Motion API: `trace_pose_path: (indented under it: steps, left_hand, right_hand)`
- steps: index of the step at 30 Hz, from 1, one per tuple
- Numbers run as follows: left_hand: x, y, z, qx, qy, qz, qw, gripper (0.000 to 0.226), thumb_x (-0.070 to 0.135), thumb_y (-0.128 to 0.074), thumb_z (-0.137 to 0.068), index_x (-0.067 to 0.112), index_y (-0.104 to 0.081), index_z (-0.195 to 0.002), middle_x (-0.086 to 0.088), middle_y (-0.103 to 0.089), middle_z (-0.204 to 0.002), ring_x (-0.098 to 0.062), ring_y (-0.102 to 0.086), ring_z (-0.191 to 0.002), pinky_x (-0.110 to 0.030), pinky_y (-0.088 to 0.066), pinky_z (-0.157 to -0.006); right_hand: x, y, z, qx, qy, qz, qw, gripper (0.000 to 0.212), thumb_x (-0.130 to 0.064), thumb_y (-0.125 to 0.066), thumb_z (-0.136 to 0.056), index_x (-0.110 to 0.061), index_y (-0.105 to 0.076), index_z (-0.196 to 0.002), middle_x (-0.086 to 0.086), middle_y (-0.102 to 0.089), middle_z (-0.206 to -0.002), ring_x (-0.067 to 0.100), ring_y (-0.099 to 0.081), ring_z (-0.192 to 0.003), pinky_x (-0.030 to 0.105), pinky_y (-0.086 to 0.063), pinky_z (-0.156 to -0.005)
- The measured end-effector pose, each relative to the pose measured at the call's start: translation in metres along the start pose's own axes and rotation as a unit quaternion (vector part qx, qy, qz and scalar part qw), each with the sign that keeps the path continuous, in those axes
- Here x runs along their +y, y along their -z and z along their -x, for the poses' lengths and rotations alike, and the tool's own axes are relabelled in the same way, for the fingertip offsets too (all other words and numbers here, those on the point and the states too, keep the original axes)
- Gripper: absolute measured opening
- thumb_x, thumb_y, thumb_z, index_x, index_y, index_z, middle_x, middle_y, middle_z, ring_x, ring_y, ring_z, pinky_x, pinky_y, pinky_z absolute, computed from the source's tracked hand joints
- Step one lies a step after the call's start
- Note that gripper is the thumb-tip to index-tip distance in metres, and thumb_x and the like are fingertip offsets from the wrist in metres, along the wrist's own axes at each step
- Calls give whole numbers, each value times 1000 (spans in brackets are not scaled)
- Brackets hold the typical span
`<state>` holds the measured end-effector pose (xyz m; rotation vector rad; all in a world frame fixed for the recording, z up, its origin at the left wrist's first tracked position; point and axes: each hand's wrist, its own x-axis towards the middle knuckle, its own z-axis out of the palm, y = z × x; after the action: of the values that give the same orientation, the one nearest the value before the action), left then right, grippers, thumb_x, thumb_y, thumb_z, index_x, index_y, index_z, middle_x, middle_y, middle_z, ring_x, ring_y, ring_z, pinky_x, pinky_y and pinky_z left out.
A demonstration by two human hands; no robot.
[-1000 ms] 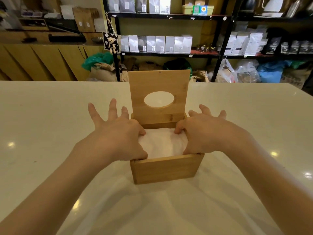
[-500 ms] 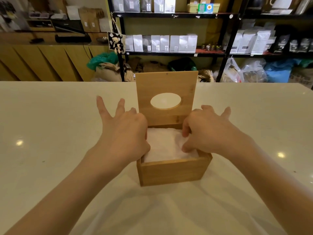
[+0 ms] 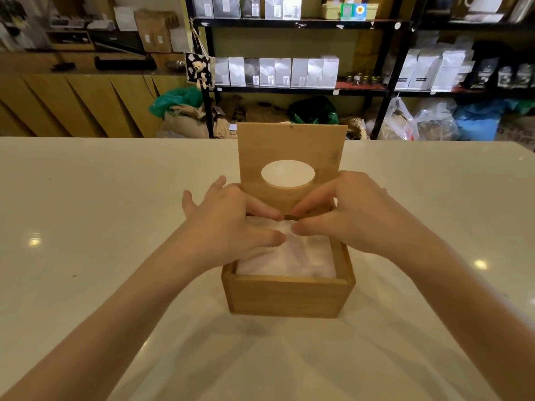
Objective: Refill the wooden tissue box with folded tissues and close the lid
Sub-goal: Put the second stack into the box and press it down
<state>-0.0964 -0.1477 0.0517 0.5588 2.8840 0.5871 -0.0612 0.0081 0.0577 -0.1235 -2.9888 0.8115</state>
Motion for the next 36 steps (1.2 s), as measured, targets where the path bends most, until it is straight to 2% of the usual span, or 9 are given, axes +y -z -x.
trace_pose_path:
  steps: [2, 5, 8, 14, 18, 20, 22, 30, 36]
  left_hand:
    - [-4, -1, -5, -4, -1, 36, 999, 29, 46, -70, -68, 55, -59, -94, 7, -27, -151, -20, 0, -144, -58, 3, -113]
    - [-11, -7, -10, -28, -8, 59, 998, 24, 46, -73, -64, 58, -55, -74, 9, -29, -150, -19, -2, -143, -58, -3, -114]
    - [-11, -14, -12, -40, 4, 36, 999, 20, 47, -74, -64, 52, -62, -79, 9, -22, -151, -17, 1, -142, -56, 4, -114]
    - [-11, -16, -14, -70, 17, 9, 997, 35, 46, -74, -64, 46, -64, -97, 6, -19, -148, -19, 3, -141, -54, 8, -111]
    - [-12, -10, -15, -80, 19, 10, 997, 23, 47, -70, -68, 45, -66, -91, 3, -23, -149, -18, 1, -142, -53, 7, -113]
    - [-15, -3, -16, -64, 22, 6, 998, 10, 48, -69, -68, 42, -67, -76, 5, -36, -144, -18, -6, -141, -56, 1, -114]
    - [-18, 4, -16, -25, 33, -26, 999, 12, 49, -71, -66, 38, -65, -65, 9, -41, -142, -16, -7, -142, -58, 2, -112]
    - [-10, -6, -11, -28, 30, -181, 983, 18, 42, -70, -71, 35, -64, -86, 3, -30, -148, -22, 3, -143, -62, 11, -107]
    - [-9, 6, -10, -82, 21, -139, 987, 30, 47, -73, -66, 34, -64, -92, 7, -38, -139, -20, 1, -143, -60, 9, -109]
  right_hand:
    - [4, -7, -3, -8, 2, -32, 999, 18, -44, -74, -65, -39, -72, -82, -8, -61, -110, 24, -34, -126, 61, -26, -105]
    - [10, -14, -4, -26, 4, -78, 997, 14, -43, -75, -63, -42, -71, -76, -5, -61, -112, 24, -32, -128, 59, -26, -106]
    - [11, -22, -2, -6, 4, -111, 994, 11, -39, -77, -62, -44, -68, -64, -5, -61, -114, 24, -34, -127, 58, -26, -107]
    - [10, -23, 0, -12, -26, 60, 998, 24, -49, -72, -67, -43, -69, -90, -6, -44, -135, 23, -15, -136, 60, -7, -111]
    - [9, -12, 0, -56, -25, 77, 995, 27, -48, -68, -73, -45, -66, -100, -6, -38, -141, 24, -11, -138, 61, -4, -111]
    - [11, -3, 1, -66, -25, 80, 994, 26, -44, -68, -74, -45, -66, -100, -6, -41, -137, 23, -12, -138, 60, -5, -111]
    - [12, 4, 4, -53, -18, 104, 993, 22, -44, -69, -74, -44, -68, -96, -6, -45, -134, 22, -13, -138, 60, -5, -111]
    - [7, 0, 10, -77, -10, 247, 966, 28, -46, -66, -74, -40, -65, -101, -2, -42, -137, 26, -13, -139, 64, 2, -109]
    - [6, 15, 11, -77, -14, 221, 972, 29, -47, -71, -70, -36, -67, -96, -4, -50, -130, 22, -24, -132, 62, -2, -109]
